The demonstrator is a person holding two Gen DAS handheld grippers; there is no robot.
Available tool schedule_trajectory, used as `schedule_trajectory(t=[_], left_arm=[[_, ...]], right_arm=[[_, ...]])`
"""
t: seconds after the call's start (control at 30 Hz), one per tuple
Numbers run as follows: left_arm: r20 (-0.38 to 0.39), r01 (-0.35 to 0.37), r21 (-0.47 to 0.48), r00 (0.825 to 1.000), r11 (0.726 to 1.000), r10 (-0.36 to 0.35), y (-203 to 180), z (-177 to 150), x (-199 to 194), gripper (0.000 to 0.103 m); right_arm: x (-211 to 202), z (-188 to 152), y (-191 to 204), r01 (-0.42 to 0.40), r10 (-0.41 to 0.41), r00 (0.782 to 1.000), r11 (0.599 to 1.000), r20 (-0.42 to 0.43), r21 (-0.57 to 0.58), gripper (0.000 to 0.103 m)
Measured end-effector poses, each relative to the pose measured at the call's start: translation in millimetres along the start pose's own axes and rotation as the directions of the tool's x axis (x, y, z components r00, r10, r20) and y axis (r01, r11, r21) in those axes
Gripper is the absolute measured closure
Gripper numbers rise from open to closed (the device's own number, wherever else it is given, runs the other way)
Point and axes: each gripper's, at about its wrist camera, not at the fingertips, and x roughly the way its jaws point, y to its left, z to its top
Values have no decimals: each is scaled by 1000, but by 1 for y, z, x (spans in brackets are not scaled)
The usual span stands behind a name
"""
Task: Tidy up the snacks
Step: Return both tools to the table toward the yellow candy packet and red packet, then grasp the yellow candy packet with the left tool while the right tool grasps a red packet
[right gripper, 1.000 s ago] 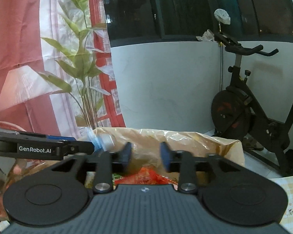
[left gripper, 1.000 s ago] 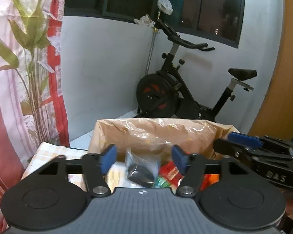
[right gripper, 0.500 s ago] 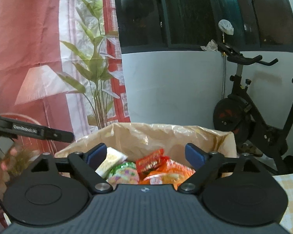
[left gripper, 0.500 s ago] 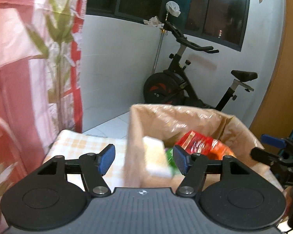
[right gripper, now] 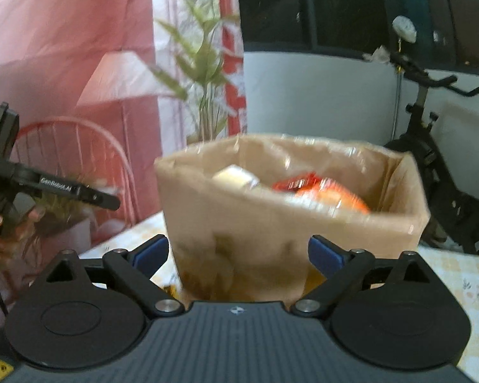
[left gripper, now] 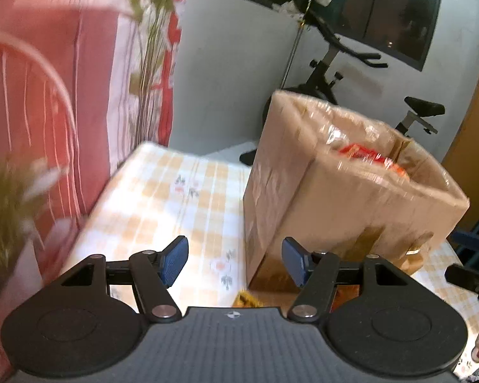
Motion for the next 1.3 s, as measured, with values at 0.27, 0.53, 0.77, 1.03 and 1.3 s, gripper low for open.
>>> schedule_trajectory(t=[0.27, 0.53, 0.77, 1.03, 1.3], left_arm=[[-67, 0, 9, 998, 1000, 0, 3, -32, 28, 37], [-108, 5, 14, 994, 1000, -3, 6, -47, 42, 37], [-129, 11, 7, 992, 1000, -10, 6, -53, 50, 37], [-131, 13, -5, 991, 1000, -14, 7, -58, 55, 38], [-140, 35, -7, 990, 999, -36, 3, -62, 57, 40]], right_arm=[[29, -48, -10, -16, 24, 987, 999, -158, 51, 12], [81, -82, -15, -58, 54, 942, 998, -332, -4, 18], [118, -92, -7, -112, 77, 921, 991, -382, -69, 21], [117, -96, -3, -171, 168, 872, 985, -460, 34, 23], [109, -89, 1, -140, 111, 906, 989, -409, -43, 26]])
